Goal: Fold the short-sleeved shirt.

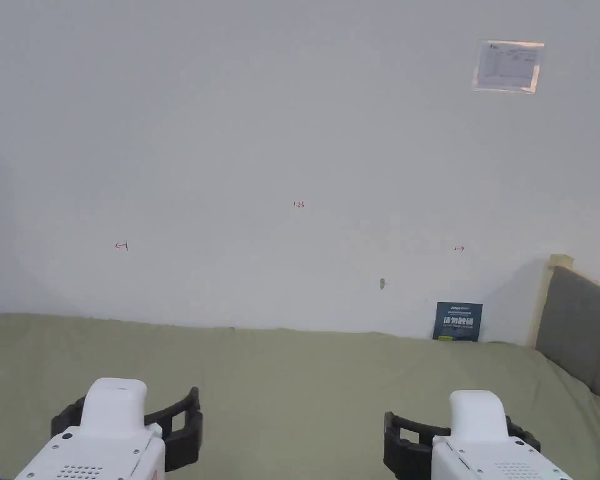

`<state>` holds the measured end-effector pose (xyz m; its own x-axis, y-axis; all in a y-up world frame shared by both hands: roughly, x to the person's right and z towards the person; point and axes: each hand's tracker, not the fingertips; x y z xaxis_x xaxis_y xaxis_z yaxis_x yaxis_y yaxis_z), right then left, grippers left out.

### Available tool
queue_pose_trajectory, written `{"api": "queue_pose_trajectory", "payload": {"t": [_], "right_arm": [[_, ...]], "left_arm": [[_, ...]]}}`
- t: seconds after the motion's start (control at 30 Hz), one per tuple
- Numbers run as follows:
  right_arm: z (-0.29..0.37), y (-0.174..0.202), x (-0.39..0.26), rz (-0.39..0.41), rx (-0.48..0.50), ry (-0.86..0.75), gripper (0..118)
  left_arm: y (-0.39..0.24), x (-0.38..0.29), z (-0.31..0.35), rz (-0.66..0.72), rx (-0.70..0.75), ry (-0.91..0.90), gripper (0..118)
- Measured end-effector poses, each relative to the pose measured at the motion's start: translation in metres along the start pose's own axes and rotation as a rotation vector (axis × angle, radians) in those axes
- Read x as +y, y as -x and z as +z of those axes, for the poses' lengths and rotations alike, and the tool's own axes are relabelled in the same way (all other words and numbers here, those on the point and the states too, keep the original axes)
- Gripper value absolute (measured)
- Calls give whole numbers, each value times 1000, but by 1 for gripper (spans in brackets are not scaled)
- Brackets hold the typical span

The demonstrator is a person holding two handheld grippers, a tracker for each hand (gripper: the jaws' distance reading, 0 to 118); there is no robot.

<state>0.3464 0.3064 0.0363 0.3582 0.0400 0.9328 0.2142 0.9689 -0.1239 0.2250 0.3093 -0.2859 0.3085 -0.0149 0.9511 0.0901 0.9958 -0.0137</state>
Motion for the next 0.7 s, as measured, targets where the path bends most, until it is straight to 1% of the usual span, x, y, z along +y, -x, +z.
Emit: {"api": "queue_pose_trajectory", "payload": {"t": [0.03, 0.07, 0.1, 0.13, 0.17, 0.2, 0.23, 0.33, 0.43, 0.5, 0.53, 0.57, 0.67, 0.7], "right_arm": [[1, 0, 0, 2, 0, 1, 111], [3, 1, -1, 7, 3, -6, 91], [6, 2, -1, 16, -11, -32, 45], [7, 2, -1, 16, -26, -40, 0], [8, 3, -1, 38, -90, -62, 0], [9, 2, -2, -10, -21, -54, 0], [10, 1, -2, -32, 12, -37, 0], [11, 2, -3, 9, -30, -44, 0], [12, 2, -2, 4, -10, -32, 0], [11, 10, -2, 15, 6, -32, 0], [10, 16, -2, 18, 21, -30, 0], [9, 22, -2, 21, 60, -28, 0], [6, 58, -5, 53, 139, -33, 0], [4, 67, -5, 56, 178, -35, 0]], "left_arm": [[-1, 0, 0, -10, 11, -7, 62], [-2, 0, 0, -23, 29, -11, 38], [-3, 0, 0, -26, 30, -14, 15], [-4, 0, 0, -31, 31, -16, 1], [-6, 0, 2, -39, 31, -21, 0], [-7, 0, 3, -46, 15, -23, 0], [-8, 1, 3, -51, 5, -21, 0], [-12, 1, 3, -64, -4, -21, 0], [-10, 1, 5, -42, 5, -17, 0], [-2, -1, 8, -19, -4, -3, 0], [2, -2, 10, -23, 3, 6, 0], [9, -4, 14, -28, 18, 15, 0], [33, -8, 33, -79, 119, 23, 0], [43, -10, 41, -85, 145, 27, 0]]}}
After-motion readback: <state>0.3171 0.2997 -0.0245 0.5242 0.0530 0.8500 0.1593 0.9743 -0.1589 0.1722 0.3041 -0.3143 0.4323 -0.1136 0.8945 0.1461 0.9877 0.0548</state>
